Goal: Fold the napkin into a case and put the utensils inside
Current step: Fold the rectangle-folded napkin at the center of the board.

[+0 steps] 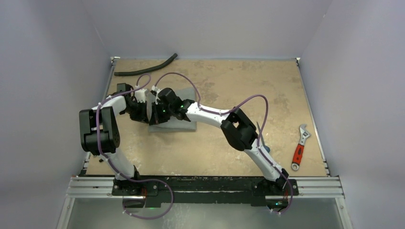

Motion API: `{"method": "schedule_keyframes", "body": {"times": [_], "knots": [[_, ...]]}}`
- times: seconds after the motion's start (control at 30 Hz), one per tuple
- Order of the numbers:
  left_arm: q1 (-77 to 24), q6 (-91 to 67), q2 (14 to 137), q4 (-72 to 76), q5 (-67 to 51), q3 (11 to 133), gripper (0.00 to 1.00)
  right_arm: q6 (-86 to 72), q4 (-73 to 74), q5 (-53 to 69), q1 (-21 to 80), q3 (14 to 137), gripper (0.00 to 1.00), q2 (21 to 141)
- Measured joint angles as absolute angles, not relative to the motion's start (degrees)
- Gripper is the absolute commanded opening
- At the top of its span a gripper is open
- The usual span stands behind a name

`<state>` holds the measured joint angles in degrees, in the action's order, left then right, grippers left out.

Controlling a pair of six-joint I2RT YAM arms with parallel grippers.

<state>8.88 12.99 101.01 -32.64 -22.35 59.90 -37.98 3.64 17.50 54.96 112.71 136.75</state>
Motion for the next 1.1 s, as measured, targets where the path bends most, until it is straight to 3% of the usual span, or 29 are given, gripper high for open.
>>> {"method": "schedule_keyframes", "body": {"times": [0.13,0.17,0.3,0.4,0.67,0.97,1.1], "knots": [[8.9,13.0,101.0,-32.6,-22.3,59.9,0.02,-36.6,3.8,17.7,55.4,111.5,0.01,137.5],[8.9,13.0,101.0,-32.6,-22.3,59.9,0.02,-36.4,3.8,17.7,55.4,111.0,0.08,137.5],[8.9,13.0,101.0,-32.7,-22.3,60.0,0.02,-36.4,4.3,17.6,55.4,108.7,0.54,137.5],[8.9,13.0,101.0,-32.9,-22.3,60.1,0.03,-36.4,4.2,17.8,55.4,108.6,0.64,137.5],[10.2,13.3,101.0,-37.0,-22.0,62.9,0.03,-38.5,1.3,22.5,55.4,110.8,0.7,137.5],[13.9,14.1,101.0,-40.9,-21.9,69.6,0.04,-42.3,-2.6,27.0,53.4,107.8,0.68,134.5],[14.4,14.1,100.8,-43.0,-22.5,72.0,0.09,-42.2,-2.4,27.2,49.2,102.3,0.67,128.2]]}}
